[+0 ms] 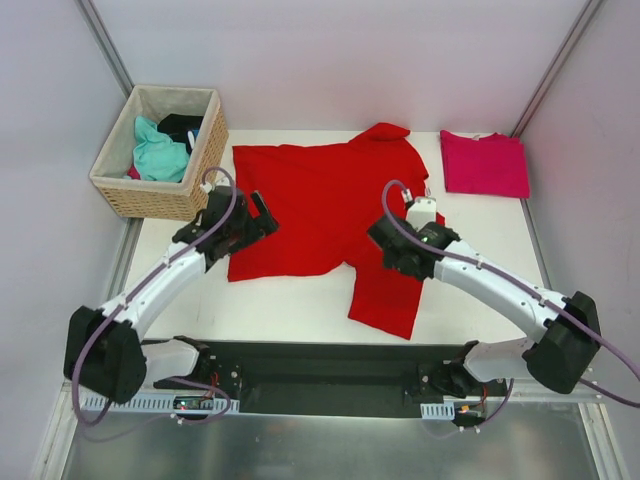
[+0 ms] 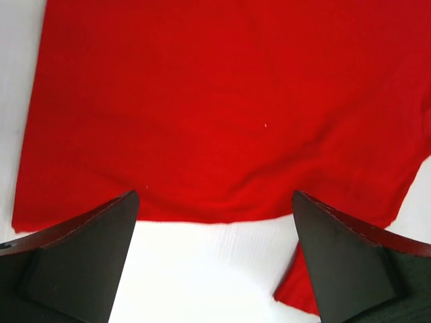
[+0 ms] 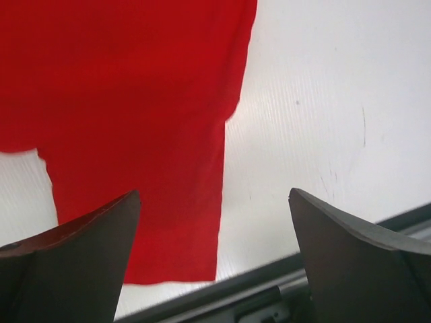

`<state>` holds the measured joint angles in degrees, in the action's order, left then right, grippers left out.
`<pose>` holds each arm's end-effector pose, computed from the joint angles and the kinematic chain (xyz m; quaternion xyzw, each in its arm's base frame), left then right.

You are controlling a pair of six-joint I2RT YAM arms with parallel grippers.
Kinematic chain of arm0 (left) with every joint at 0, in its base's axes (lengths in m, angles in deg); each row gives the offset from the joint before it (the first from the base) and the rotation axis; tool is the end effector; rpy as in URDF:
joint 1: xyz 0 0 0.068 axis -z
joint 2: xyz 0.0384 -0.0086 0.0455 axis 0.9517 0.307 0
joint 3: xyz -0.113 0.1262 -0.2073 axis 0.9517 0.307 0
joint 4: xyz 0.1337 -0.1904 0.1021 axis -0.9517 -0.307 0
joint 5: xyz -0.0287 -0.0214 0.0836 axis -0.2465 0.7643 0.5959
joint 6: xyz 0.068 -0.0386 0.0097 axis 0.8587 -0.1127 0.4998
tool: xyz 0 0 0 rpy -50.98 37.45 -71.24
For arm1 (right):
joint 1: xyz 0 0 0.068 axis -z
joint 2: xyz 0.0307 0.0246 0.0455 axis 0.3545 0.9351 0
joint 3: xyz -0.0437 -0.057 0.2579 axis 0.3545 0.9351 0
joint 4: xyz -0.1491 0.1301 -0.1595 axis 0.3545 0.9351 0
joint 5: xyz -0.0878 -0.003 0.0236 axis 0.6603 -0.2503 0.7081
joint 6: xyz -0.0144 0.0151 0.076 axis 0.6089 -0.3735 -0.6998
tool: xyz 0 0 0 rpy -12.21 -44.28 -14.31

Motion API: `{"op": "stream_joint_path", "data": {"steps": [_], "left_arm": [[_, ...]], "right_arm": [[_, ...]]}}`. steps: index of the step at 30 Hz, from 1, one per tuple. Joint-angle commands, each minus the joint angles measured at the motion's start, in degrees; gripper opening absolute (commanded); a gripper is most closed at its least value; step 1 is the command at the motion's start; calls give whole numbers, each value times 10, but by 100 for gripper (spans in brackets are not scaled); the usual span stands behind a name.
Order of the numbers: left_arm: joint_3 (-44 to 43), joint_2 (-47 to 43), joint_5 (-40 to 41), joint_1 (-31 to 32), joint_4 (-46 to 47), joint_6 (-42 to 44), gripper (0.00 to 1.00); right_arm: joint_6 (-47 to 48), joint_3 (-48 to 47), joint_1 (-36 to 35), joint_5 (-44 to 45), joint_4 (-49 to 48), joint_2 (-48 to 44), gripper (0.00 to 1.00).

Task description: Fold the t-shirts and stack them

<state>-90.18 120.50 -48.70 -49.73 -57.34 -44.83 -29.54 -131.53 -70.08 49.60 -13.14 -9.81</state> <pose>0.2605 -0.1038 0.2484 -0.1747 0.8663 -0.2368 0.4037 0.1919 0.1539 0.2556 -0.0609 0.9202 -0.1574 0.3532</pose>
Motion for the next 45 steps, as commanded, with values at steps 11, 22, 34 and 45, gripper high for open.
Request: {"op": "stream_joint_path", "data": {"steps": [11, 22, 34, 45], "left_arm": [[-89, 244, -95, -64, 27, 20, 95], [-79, 300, -97, -108, 33, 29, 94], [-101, 306, -143, -140, 35, 42, 94], [-66, 64, -196, -70, 30, 17, 98]], "right_arm": [[155, -45, 107, -37, -132, 33, 97], [153, -24, 120, -44, -137, 27, 96], [152, -19, 132, -45, -149, 54, 97], [218, -60, 193, -254, -363, 186, 96]]}}
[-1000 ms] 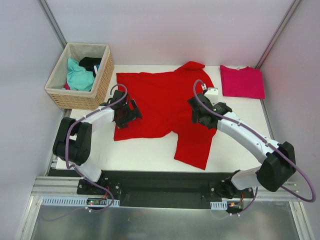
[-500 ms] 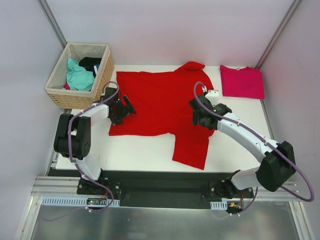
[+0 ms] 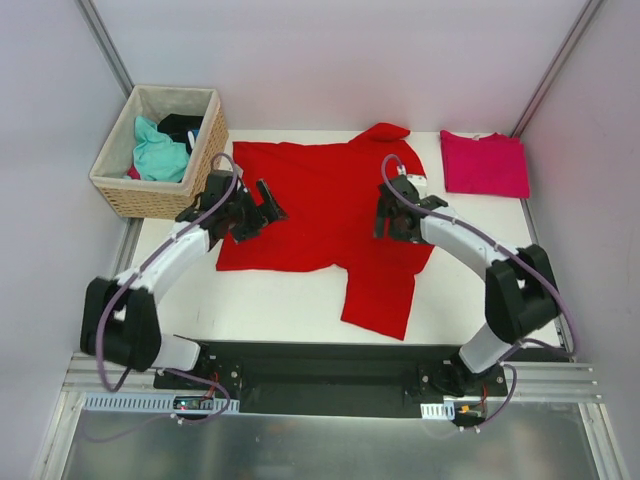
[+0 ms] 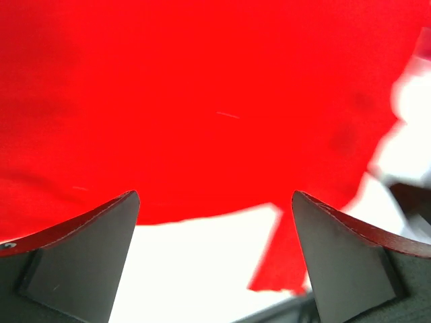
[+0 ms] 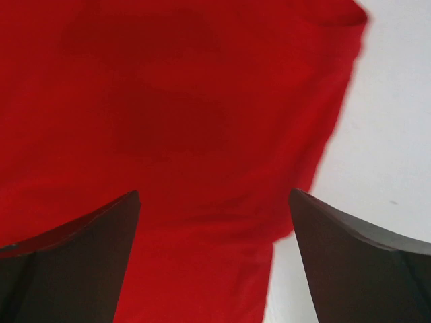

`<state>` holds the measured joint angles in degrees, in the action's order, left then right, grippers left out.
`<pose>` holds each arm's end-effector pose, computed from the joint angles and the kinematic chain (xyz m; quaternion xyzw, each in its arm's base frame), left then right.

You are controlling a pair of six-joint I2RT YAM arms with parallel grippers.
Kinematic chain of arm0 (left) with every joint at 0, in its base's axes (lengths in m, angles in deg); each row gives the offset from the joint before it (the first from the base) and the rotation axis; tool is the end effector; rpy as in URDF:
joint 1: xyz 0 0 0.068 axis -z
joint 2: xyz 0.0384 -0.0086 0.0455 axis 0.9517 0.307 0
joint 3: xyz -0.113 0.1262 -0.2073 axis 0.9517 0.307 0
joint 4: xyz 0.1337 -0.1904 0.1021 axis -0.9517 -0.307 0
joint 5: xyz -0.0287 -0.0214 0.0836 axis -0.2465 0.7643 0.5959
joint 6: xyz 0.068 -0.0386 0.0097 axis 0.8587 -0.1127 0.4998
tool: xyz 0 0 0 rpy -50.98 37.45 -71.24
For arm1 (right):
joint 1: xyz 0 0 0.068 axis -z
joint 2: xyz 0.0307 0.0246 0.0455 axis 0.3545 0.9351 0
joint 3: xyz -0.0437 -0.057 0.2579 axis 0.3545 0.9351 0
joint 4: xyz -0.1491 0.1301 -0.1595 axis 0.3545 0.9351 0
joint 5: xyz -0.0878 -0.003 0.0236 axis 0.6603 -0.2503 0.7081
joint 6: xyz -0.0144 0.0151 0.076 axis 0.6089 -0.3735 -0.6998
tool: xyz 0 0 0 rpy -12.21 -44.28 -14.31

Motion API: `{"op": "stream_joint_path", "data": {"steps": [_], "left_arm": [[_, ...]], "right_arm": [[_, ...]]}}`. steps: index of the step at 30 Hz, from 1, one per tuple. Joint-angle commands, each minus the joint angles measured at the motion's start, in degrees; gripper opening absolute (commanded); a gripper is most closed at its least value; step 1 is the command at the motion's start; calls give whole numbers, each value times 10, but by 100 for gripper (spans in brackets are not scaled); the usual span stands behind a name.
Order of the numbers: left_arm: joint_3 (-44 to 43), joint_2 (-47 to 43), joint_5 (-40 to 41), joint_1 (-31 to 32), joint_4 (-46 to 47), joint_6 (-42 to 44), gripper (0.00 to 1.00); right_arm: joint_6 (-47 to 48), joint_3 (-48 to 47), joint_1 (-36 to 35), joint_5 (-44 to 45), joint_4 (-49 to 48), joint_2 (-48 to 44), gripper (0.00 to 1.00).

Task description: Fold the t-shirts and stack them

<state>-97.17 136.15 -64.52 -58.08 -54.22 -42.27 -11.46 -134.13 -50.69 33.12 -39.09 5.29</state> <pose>0.3189 -0.0955 0.2204 -0.1641 0.8859 -0.2862 0.3262 0.3069 0.1431 0.2144 -0.0503 0.9360 -0.0860 0.3377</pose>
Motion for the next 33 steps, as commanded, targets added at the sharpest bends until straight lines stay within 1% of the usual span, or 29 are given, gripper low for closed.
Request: {"op": "stream_joint_path", "data": {"steps": [1, 4, 7, 11, 14, 18, 19, 22, 24, 28, 33], "left_arm": [[7, -117, -44, 13, -4, -10, 98], [18, -150, -64, 15, -9, -10, 98], [32, -169, -61, 16, -12, -13, 98], [44, -176, -60, 16, -15, -10, 98], [41, -175, -59, 16, -16, -7, 98], [35, -173, -57, 16, -19, -4, 98], [34, -174, -53, 16, -19, -3, 98], [32, -173, -47, 16, -24, 0, 98], [30, -173, -47, 16, -25, 1, 99], [25, -178, -40, 16, -33, 5, 98], [21, -177, -36, 16, -39, 8, 99]], "right_arm": [[42, -32, 0, -100, -119, 47, 96], [36, -21, 28, -189, -175, 70, 97], [21, -7, 55, -225, -216, 90, 96], [15, 15, 79, -218, -244, 104, 96], [-7, 52, 109, -226, -298, 112, 97], [-26, 54, 143, -249, -294, 135, 96], [-35, 56, 155, -273, -294, 138, 97], [-42, 57, 169, -290, -289, 144, 96], [-44, 53, 168, -278, -270, 135, 96], [-44, 57, 177, -226, -235, 114, 96], [-58, 65, 203, -207, -194, 98, 96]]}}
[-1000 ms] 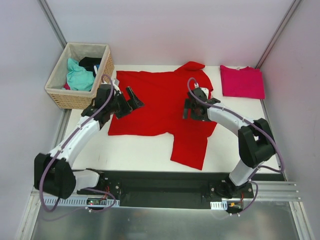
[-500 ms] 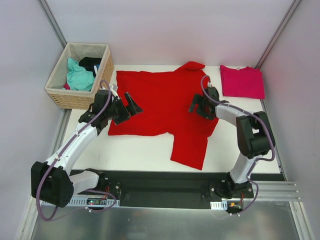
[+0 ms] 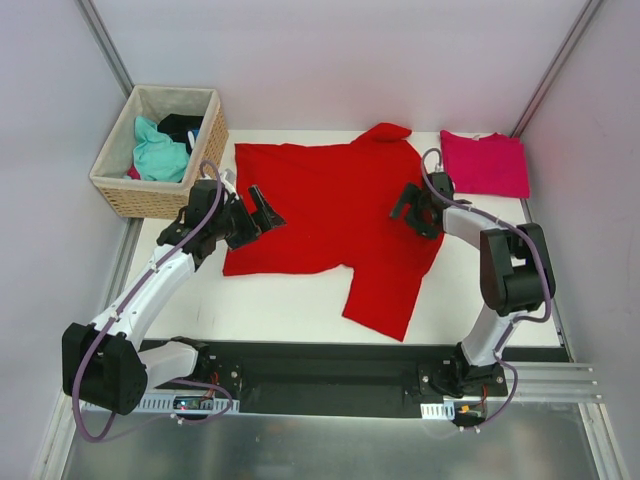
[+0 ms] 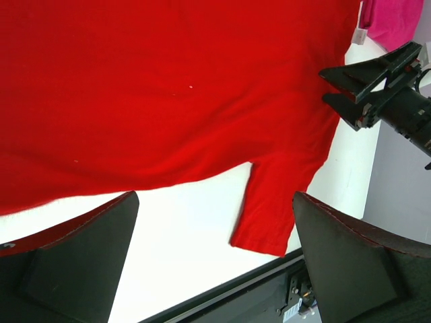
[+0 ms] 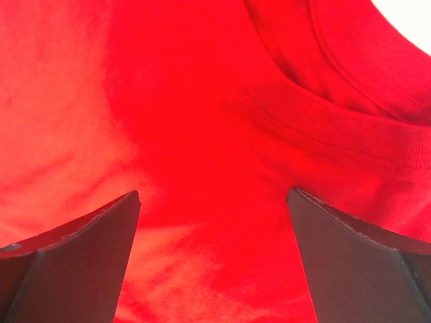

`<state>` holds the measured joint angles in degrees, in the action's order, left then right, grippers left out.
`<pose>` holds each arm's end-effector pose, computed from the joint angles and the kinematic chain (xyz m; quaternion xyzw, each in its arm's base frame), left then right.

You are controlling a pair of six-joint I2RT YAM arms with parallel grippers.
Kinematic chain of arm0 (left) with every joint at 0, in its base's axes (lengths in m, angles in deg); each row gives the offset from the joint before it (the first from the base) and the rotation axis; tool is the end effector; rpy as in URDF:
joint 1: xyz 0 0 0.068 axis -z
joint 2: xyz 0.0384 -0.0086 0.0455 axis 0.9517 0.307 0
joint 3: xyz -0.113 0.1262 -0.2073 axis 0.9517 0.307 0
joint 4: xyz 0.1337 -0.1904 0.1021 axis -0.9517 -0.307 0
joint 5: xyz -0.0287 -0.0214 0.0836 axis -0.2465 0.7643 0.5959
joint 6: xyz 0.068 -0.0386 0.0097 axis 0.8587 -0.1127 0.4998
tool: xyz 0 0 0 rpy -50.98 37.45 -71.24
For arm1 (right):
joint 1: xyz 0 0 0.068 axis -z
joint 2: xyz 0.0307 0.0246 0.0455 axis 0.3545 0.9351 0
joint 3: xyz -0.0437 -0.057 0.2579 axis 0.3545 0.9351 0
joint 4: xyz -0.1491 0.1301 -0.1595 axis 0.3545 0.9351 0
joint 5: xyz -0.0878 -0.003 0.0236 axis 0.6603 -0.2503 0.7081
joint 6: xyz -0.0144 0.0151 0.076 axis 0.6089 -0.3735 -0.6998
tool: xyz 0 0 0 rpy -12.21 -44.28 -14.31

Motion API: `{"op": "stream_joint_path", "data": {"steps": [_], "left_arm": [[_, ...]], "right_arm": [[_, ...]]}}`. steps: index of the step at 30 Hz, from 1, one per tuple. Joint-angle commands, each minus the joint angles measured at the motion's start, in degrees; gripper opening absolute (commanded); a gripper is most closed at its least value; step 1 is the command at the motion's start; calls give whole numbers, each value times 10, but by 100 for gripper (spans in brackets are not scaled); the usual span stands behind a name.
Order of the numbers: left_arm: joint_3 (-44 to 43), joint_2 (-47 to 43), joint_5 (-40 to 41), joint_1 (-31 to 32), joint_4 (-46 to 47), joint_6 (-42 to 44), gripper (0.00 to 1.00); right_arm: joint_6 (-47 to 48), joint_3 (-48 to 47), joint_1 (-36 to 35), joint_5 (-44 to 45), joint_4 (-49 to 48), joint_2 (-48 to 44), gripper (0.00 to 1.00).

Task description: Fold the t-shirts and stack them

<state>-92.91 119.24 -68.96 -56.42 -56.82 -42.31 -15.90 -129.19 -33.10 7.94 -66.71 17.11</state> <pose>0.2635 -0.0952 0.2741 -0.1143 0.8506 -0.3517 0.3739 0.3828 0.0834 0.1520 0.0673 0.9251 0.1037 0.3589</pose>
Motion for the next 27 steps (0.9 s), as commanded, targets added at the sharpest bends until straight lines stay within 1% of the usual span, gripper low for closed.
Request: {"op": "stream_joint_path", "data": {"steps": [1, 4, 8, 12, 14, 15, 17, 18, 19, 20, 21, 23, 25, 27], "left_arm": [[-22, -7, 7, -1, -13, 8, 99], [-23, -5, 7, -1, -14, 8, 99], [-16, -8, 6, -1, -14, 4, 98], [-16, -8, 1, -1, -13, 2, 98], [-11, -8, 9, 1, -12, 8, 98], [-9, -6, 8, 2, -14, 10, 98], [-3, -3, 6, 2, -14, 21, 97], [0, -5, 11, 2, -16, 23, 97], [9, -7, 15, 2, -19, 27, 97], [13, -10, 15, 1, -19, 29, 97], [18, -10, 10, 2, -21, 31, 97], [33, -16, -3, 8, -31, 34, 97], [62, -25, 0, 21, -44, 29, 96], [88, -40, 14, 40, -52, 16, 92]], "right_arm": [[-14, 16, 28, 56, 88, -22, 96], [-18, 22, 35, 84, 117, -37, 96], [-12, 20, 48, 91, 134, -54, 96], [-2, 12, 56, 92, 146, -65, 96], [6, 5, 55, 81, 149, -75, 96], [9, 5, 49, 62, 148, -99, 96], [31, 3, 25, 63, 150, -131, 96], [42, -3, -13, 99, 161, -151, 96], [56, -9, -34, 117, 183, -182, 96], [75, -21, -69, 131, 197, -201, 96], [84, -25, -86, 145, 211, -217, 96], [105, -30, -127, 142, 247, -268, 96], [104, -31, -147, 140, 302, -315, 96], [98, -11, -177, 155, 345, -353, 96]]}}
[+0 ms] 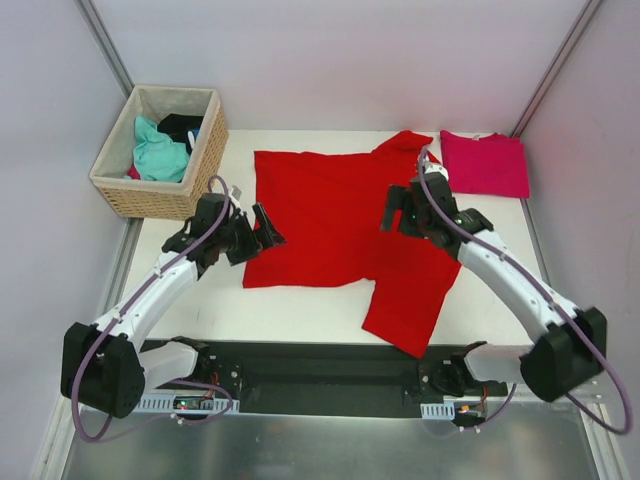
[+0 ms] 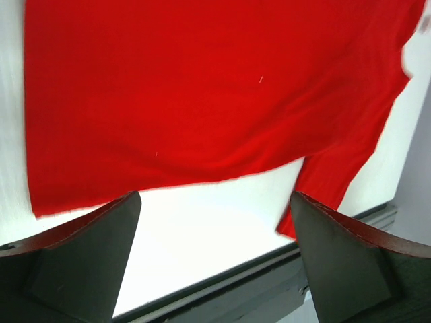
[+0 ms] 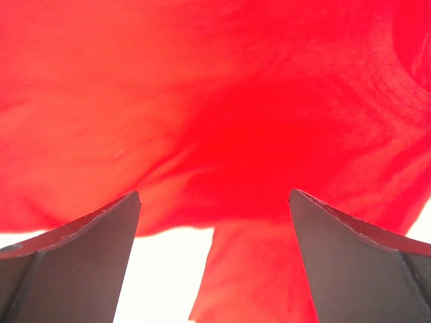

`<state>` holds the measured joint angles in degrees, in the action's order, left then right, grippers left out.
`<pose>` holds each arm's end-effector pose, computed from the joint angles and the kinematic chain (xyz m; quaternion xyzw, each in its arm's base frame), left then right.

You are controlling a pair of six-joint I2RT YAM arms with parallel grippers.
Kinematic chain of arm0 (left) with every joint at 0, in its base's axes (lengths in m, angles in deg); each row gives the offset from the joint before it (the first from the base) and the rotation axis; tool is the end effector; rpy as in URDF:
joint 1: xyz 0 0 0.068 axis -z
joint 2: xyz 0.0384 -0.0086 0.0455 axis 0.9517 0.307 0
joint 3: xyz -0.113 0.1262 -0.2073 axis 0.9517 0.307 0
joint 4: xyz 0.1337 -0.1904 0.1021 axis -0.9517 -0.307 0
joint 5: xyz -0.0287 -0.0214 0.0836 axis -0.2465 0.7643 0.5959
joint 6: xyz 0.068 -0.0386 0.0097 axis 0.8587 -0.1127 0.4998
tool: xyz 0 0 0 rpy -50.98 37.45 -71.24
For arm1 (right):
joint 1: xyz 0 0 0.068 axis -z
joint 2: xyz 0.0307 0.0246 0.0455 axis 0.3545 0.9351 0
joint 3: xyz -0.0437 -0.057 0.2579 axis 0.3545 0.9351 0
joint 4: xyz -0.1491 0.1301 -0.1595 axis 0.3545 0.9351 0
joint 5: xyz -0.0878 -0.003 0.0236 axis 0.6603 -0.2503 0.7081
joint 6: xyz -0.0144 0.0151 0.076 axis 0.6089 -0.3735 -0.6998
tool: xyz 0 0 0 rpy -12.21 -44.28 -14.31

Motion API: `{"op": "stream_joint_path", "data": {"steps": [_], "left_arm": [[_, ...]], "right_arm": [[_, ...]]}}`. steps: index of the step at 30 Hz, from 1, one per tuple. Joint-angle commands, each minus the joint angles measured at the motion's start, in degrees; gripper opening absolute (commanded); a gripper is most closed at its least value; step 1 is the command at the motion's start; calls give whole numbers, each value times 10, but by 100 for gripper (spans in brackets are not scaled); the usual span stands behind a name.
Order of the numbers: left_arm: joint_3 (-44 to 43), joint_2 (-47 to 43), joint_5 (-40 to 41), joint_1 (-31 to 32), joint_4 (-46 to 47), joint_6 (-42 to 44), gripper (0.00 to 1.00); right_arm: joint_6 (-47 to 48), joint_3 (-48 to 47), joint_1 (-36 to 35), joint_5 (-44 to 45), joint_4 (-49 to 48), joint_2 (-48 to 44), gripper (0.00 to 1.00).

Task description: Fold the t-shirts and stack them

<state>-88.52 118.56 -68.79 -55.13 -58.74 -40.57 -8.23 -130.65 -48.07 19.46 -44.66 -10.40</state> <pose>0.2508 -0.0977 0.2456 -0.1034 0.8750 -0.3322 0.3367 0.2785 0.1282 0.2822 -0.0691 0.8970 0.0595 0.4325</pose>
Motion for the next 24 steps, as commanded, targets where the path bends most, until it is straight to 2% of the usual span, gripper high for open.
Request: {"op": "stream_joint_path", "data": {"steps": [1, 8, 16, 24], "left_arm": [[70, -40, 15, 30, -42, -6, 90], [161, -87, 52, 31, -71, -52, 89], [188, -118, 144, 28, -85, -86, 84], [166, -58, 161, -10, -65, -71, 81]], "right_arm": [[18, 14, -38, 51, 135, -114, 96], [5, 68, -54, 76, 208, -250, 96], [12, 58, -53, 73, 240, -293, 96], [15, 60, -53, 74, 245, -305, 96]]}}
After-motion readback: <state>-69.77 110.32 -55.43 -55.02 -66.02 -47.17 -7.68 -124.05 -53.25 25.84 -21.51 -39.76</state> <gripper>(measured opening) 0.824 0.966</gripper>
